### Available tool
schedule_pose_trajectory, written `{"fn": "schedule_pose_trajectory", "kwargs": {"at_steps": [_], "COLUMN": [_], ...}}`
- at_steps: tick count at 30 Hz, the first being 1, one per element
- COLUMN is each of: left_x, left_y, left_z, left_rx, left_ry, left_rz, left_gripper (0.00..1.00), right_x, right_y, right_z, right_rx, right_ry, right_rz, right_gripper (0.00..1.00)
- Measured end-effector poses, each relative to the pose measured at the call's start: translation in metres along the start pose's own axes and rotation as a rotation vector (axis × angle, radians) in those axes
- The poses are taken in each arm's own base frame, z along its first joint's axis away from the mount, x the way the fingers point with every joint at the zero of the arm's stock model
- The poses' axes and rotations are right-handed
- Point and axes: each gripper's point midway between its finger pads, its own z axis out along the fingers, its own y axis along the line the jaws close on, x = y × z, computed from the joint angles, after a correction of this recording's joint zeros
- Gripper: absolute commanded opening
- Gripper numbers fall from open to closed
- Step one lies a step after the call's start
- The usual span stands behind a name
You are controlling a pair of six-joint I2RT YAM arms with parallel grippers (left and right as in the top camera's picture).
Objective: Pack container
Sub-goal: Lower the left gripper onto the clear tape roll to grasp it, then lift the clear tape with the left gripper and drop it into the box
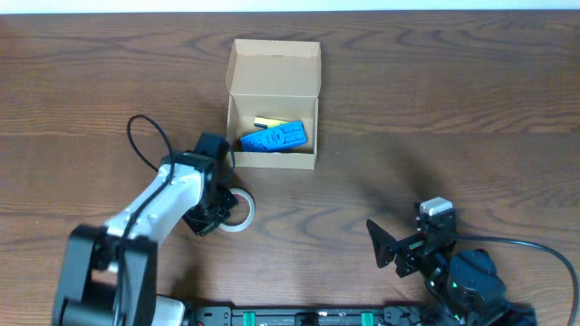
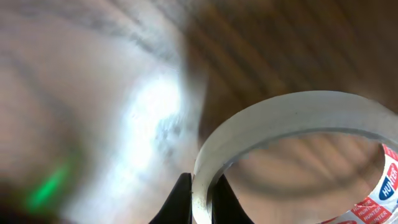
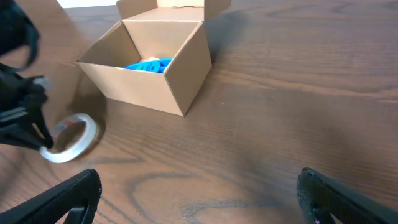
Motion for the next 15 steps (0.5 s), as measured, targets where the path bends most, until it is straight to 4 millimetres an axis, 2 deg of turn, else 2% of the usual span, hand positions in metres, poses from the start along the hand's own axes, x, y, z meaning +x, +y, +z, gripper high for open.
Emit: {"fn": "schedule_pose_trajectory", "kwargs": {"at_steps": [9, 15], "left_x": [-0.001, -0.028], "left_y": [-0.014, -0.052], "left_z": [-0.076, -0.150], "left_rx": [0.243, 0.375], "left_ry": [-0.190, -0.363], "left_rz": [0.108, 0.196], "left_gripper": [0.07, 0.06], "right_x": [0.000, 0.000], "right_y": [0.000, 0.000], "right_z": [0.000, 0.000], "right_rx": [0.000, 0.000], "right_ry": [0.000, 0.001], "right_rz": [0.000, 0.000], "right_gripper": [0.99, 0.99]}}
